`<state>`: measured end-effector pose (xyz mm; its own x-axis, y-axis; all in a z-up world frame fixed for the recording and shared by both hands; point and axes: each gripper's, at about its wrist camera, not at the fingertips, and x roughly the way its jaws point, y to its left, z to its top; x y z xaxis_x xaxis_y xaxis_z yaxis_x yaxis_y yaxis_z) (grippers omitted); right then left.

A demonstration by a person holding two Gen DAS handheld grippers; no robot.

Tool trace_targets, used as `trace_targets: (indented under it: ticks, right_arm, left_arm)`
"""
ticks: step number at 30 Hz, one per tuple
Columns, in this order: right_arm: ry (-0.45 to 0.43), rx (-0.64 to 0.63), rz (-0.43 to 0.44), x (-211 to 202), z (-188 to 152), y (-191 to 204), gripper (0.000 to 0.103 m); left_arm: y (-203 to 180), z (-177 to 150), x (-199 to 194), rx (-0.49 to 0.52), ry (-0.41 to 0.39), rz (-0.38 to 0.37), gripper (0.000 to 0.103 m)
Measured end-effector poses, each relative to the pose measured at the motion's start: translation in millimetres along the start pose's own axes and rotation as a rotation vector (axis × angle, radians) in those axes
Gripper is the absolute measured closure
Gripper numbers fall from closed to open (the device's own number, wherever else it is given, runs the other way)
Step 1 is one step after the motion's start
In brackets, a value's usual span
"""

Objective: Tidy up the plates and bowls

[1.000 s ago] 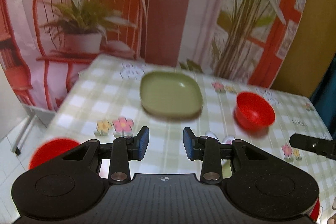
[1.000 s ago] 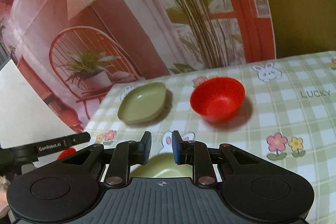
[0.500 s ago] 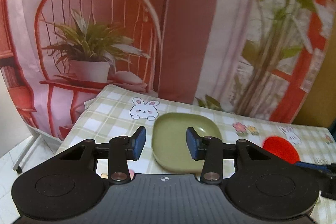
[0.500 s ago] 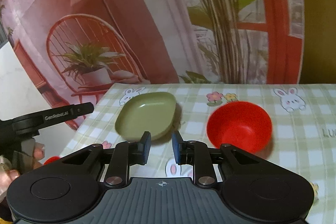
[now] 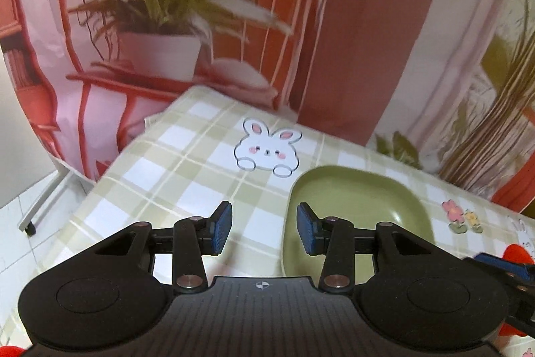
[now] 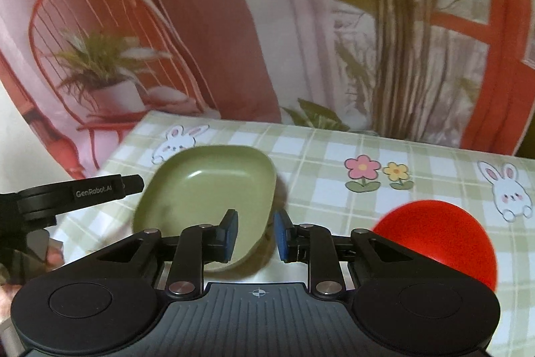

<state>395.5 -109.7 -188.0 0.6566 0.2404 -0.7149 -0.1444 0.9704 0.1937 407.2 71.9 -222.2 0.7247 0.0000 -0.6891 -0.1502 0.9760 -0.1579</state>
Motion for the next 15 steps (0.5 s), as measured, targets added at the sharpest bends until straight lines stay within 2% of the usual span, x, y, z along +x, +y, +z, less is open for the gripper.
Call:
trace_targets:
  ticks: [10, 12, 14, 15]
  right_arm:
    - [0.082, -0.023, -0.029, 43, 3, 2, 0.080]
    - [0.102, -0.027, -0.032, 49, 3, 2, 0.081]
    - [0.114, -0.025, -0.036, 52, 3, 1, 0.084]
    - [0.125, -0.018, -0.033, 53, 3, 1, 0.085]
  left_arm:
    - [1, -7, 23, -0.012, 0.071, -0.009, 0.059]
    - [2, -8, 27, -0.037, 0.084, -0.013, 0.067]
    - [1, -9, 29, -0.036, 0.086, -0.015, 0.070]
    - [-1, -9, 30, -0.022, 0.084, -0.018, 0.077]
